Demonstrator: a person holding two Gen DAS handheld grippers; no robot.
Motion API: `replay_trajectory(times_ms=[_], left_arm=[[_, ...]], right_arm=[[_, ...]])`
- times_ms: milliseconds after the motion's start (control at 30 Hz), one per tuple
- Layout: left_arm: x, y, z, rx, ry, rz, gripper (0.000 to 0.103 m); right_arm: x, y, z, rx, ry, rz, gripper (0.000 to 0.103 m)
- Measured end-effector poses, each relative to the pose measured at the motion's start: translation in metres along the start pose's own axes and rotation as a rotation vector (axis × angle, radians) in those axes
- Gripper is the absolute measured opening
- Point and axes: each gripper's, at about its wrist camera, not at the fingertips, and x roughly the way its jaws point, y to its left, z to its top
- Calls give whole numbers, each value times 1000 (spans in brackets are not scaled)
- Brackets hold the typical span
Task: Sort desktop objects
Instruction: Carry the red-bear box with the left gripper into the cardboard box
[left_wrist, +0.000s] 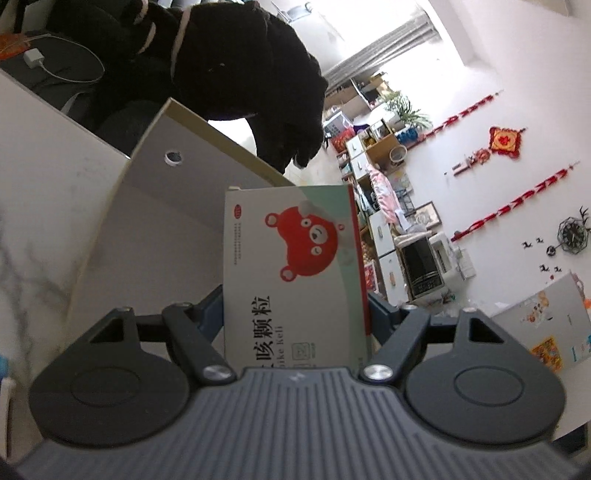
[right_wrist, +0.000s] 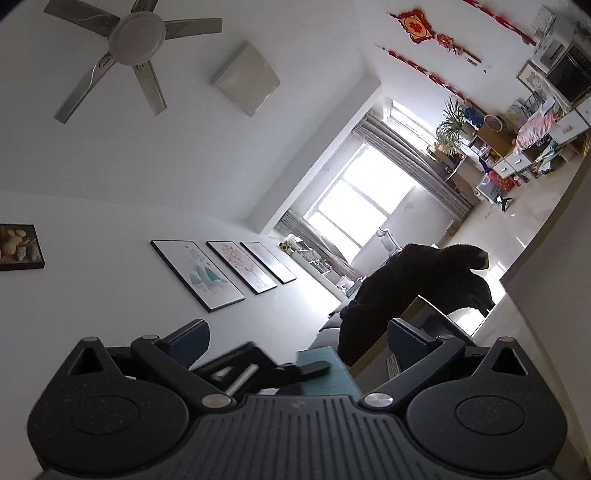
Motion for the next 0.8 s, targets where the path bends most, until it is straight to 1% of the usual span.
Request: replay_trajectory(times_ms=[100,167,300,467,667,800], left_arm=[[7,7,1,-15,25,1,75],[5,9,0,-30,42,-3,75],[7,12,-3,-50,73,-25,75],[12,15,-2,-45,77,-20,75],[12,23,2,-66,70,12,75],[14,28,-1,-57,82,44,78]], right_arm=[[1,-3,2,15,-12,5,103],[1,-3,3,6,-23,-6,103],[2,-5,3,11,-29,-18,103],[4,-7,3,21,-28,-21,103],[5,-6,3,20,-27,-17,103],[4,-5,1,12,-20,-13,103]])
